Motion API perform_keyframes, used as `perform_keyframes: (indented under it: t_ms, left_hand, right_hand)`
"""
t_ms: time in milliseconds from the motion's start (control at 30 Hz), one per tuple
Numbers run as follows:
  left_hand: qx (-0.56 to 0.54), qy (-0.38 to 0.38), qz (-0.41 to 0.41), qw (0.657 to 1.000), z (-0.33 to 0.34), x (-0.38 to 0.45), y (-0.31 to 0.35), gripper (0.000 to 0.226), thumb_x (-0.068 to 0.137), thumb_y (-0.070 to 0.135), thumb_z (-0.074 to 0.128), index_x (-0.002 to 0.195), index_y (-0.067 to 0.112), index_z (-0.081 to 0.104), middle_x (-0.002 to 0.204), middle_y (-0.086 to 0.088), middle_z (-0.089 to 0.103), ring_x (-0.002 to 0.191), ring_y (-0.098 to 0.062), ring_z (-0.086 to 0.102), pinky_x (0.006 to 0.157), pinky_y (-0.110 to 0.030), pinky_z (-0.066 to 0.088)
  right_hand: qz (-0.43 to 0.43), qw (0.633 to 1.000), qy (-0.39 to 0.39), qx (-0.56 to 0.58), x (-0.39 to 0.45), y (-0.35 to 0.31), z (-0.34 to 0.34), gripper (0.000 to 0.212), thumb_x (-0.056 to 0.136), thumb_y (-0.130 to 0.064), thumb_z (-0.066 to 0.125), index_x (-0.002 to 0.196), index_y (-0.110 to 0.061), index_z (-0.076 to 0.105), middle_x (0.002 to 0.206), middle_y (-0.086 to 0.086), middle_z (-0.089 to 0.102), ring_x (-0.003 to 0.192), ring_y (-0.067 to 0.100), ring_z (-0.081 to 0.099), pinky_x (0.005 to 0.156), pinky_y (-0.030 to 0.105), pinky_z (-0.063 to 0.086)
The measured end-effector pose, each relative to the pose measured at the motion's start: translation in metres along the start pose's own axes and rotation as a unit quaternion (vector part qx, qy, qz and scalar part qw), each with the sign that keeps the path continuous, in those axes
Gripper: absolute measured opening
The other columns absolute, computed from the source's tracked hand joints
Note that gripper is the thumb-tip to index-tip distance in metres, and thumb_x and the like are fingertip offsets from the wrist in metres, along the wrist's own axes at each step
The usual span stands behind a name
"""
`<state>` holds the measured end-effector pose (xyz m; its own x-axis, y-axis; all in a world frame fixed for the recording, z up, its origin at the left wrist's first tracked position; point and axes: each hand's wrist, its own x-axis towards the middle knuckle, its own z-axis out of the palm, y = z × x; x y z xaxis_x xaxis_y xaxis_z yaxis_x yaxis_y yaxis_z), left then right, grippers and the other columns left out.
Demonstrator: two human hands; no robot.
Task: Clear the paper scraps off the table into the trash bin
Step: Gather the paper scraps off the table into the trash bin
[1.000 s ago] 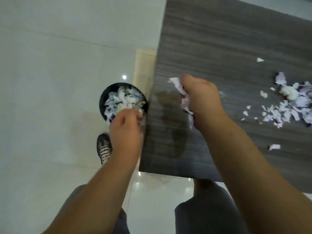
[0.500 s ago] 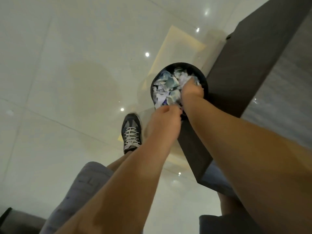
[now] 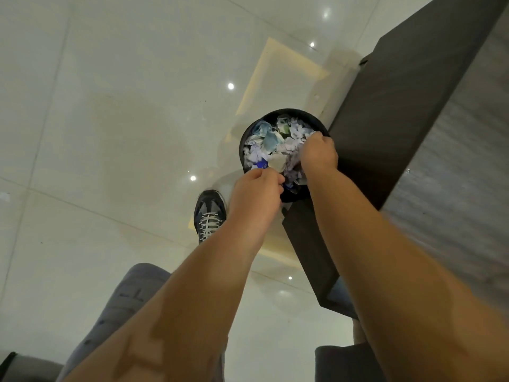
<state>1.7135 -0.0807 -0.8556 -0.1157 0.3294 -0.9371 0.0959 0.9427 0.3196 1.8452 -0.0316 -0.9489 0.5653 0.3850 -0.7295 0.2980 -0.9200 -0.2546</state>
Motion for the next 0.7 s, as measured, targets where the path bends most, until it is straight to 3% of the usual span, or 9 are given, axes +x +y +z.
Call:
perform_keyframes:
  t_ms: [100,167,233,300,433,500,567,633,700]
  left_hand:
    - [0.002,0.005,0.002,1.000,0.003,0.002,0.002,0.024,0.098,0.025,0.059,0.079,0.029,0.075,0.068,0.013,0.070,0.073,-0.015,0.066,0.075,-0.038,0.055]
    - [0.000,0.014,0.011,1.000,0.006,0.001,0.003,0.024,0.097,0.025,0.059,0.079,0.028,0.075,0.065,0.013,0.070,0.073,-0.015,0.066,0.075,-0.038,0.055]
    - [0.000,0.021,0.020,1.000,0.009,-0.001,0.004,0.023,0.097,0.024,0.059,0.080,0.027,0.075,0.064,0.012,0.069,0.073,-0.017,0.064,0.074,-0.039,0.053]
    - [0.025,0.017,0.044,0.999,0.014,-0.006,0.003,0.022,0.098,0.024,0.057,0.087,0.023,0.076,0.079,0.003,0.074,0.079,-0.021,0.065,0.075,-0.042,0.052]
    - [0.125,0.014,0.145,0.981,0.043,-0.023,-0.005,0.021,0.099,0.023,0.053,0.096,0.016,0.073,0.095,-0.006,0.078,0.095,-0.027,0.074,0.086,-0.046,0.059]
    - [0.143,0.014,0.217,0.966,0.060,-0.034,-0.013,0.018,0.101,0.015,0.058,0.086,0.019,0.067,0.079,0.011,0.075,0.079,0.000,0.069,0.072,-0.030,0.054]
    - [0.144,-0.010,0.250,0.957,0.084,-0.045,-0.020,0.016,0.103,0.006,0.058,0.097,0.018,0.068,0.084,0.018,0.076,0.075,0.013,0.063,0.066,-0.007,0.044]
    - [0.167,-0.025,0.256,0.952,0.107,-0.053,-0.026,0.016,0.108,0.017,0.056,0.119,0.020,0.066,0.107,0.011,0.074,0.094,0.002,0.065,0.078,-0.004,0.042]
    - [0.189,0.005,0.257,0.948,0.130,-0.057,-0.033,0.021,0.110,0.030,0.048,0.125,0.032,0.062,0.120,0.007,0.068,0.110,-0.012,0.061,0.096,-0.022,0.046]
  right_hand:
    - [0.000,0.999,0.025,0.035,-0.006,0.008,-0.008,0.043,0.111,-0.035,0.038,0.139,-0.012,0.062,0.135,0.010,0.063,0.115,0.027,0.066,0.098,0.038,0.056]
    - [-0.038,0.997,0.056,0.046,-0.011,0.012,-0.012,0.032,0.109,-0.037,0.045,0.109,-0.017,0.070,0.106,0.004,0.069,0.089,0.016,0.068,0.082,0.038,0.061]
    - [-0.077,0.993,0.055,0.064,-0.019,0.016,-0.012,0.038,0.109,-0.035,0.050,0.076,-0.019,0.060,0.070,-0.003,0.058,0.060,0.009,0.054,0.059,0.030,0.050]
    - [-0.103,0.991,0.027,0.075,-0.038,0.010,-0.021,0.046,0.108,-0.031,0.051,0.063,-0.022,0.053,0.053,-0.010,0.051,0.047,0.005,0.045,0.050,0.024,0.040]
    - [-0.200,0.978,-0.018,0.051,-0.072,0.001,-0.057,0.042,0.106,-0.030,0.055,0.073,-0.010,0.072,0.067,-0.002,0.073,0.069,0.012,0.067,0.067,0.028,0.048]
    - [-0.239,0.969,0.003,0.069,-0.087,0.005,-0.087,0.039,0.102,-0.036,0.055,0.071,-0.015,0.065,0.060,-0.006,0.064,0.063,0.007,0.059,0.063,0.029,0.043]
    - [-0.246,0.964,0.036,0.092,-0.093,0.025,-0.130,0.037,0.098,-0.043,0.054,0.068,-0.021,0.054,0.056,-0.009,0.057,0.056,0.008,0.052,0.053,0.023,0.038]
    - [-0.232,0.963,0.076,0.114,-0.089,0.061,-0.179,0.036,0.096,-0.046,0.053,0.070,-0.021,0.053,0.058,-0.010,0.056,0.054,0.008,0.050,0.053,0.023,0.040]
    - [-0.194,0.965,0.118,0.133,-0.077,0.110,-0.228,0.026,0.095,-0.038,0.058,0.079,-0.019,0.064,0.061,-0.010,0.060,0.058,0.006,0.055,0.062,0.032,0.050]
